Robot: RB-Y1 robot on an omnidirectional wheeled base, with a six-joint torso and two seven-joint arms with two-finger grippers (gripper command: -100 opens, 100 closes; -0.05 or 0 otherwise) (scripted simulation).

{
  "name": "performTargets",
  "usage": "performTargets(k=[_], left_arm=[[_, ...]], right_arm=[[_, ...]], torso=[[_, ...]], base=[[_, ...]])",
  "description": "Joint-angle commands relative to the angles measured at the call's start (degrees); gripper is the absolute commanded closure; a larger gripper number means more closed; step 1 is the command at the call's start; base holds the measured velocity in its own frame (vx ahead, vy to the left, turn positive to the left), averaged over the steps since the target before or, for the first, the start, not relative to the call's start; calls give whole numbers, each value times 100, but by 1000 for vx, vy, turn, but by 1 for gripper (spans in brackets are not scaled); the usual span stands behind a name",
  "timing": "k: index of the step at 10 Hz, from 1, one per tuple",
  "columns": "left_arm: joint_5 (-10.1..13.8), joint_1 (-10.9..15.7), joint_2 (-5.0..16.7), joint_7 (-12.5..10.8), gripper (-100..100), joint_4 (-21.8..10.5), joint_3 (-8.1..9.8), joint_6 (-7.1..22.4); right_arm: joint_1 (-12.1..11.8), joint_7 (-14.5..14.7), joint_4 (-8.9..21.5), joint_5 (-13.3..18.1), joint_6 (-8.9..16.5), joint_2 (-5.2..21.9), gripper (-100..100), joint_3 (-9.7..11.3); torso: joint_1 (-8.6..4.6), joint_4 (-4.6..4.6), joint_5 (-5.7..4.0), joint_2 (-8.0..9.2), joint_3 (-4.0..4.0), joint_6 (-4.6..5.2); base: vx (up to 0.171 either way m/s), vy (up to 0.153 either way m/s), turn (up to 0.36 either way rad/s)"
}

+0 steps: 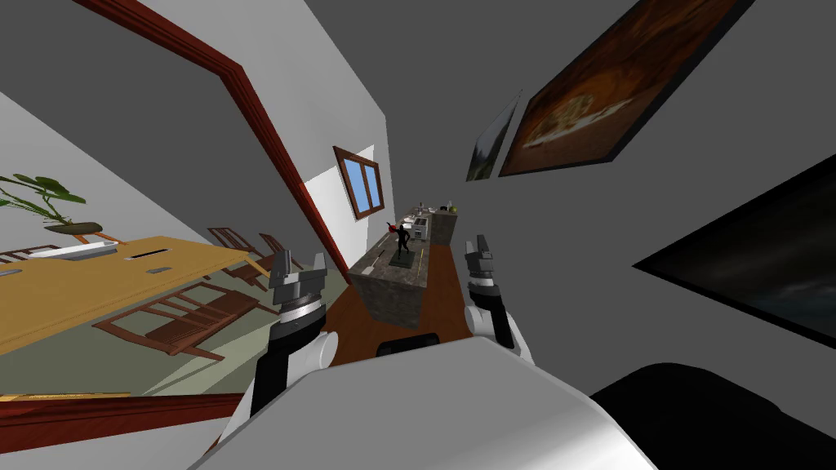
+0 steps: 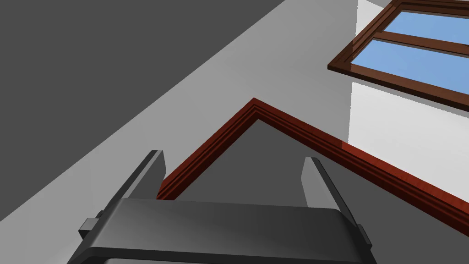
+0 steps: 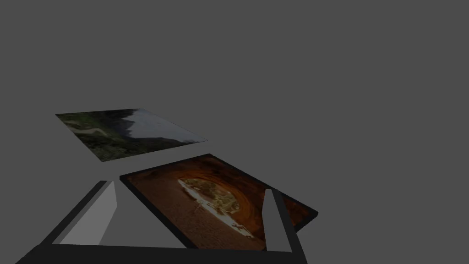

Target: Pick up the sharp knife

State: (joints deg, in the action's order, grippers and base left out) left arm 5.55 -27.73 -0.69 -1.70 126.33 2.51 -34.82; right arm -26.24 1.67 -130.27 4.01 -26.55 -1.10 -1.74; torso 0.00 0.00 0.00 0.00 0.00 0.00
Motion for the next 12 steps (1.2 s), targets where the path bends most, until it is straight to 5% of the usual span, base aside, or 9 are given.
performTargets(k=[1,12], left_arm=[[0,0,0,0,0,0,0,0],[0,0,0,0,0,0,0,0]], right_arm=[[100,-165,178,-107,100,177,-100,16],[1260,-1520,1741,-1053,1001,914,-100,-29]], torso=[[0,0,0,0,0,0],[-1,0,0,2,1,0]], base=[[-8,0,-12],[-16,-4,-27]])
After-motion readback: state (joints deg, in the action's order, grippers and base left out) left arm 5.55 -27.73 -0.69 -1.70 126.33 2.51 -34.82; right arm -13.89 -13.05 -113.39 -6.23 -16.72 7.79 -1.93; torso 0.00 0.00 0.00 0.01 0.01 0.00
